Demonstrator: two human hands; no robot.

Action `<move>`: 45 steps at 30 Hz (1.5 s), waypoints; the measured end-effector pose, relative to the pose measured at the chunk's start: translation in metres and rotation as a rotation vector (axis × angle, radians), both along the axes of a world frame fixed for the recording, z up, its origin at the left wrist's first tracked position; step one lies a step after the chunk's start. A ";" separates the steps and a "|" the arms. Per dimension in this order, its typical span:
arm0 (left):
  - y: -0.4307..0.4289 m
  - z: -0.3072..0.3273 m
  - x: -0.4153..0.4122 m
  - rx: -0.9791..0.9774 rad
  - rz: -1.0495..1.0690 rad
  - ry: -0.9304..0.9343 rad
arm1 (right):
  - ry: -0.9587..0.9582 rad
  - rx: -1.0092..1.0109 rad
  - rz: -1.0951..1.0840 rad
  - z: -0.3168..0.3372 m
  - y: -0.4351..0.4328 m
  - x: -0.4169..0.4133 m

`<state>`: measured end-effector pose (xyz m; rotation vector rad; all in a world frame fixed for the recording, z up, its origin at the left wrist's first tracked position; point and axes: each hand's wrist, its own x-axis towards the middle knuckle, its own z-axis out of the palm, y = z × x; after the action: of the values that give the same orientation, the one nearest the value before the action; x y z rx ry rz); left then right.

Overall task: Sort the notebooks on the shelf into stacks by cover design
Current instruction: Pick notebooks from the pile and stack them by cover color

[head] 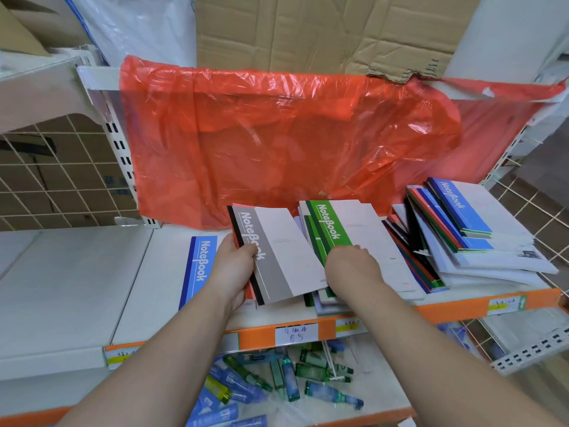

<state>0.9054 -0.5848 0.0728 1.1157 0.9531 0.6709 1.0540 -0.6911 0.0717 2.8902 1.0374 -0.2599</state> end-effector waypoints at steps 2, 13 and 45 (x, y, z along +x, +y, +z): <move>0.000 0.001 0.000 0.002 -0.002 0.003 | -0.039 -0.027 0.060 0.002 0.000 -0.002; 0.000 -0.002 -0.001 0.013 -0.012 0.019 | -0.176 0.070 0.235 0.028 -0.008 -0.015; -0.003 -0.010 -0.004 -0.017 -0.012 -0.134 | -0.041 0.250 0.485 0.034 0.010 -0.078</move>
<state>0.9011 -0.5878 0.0630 1.0475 0.8353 0.7180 0.9756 -0.6809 0.1058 2.7029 1.8241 -0.0440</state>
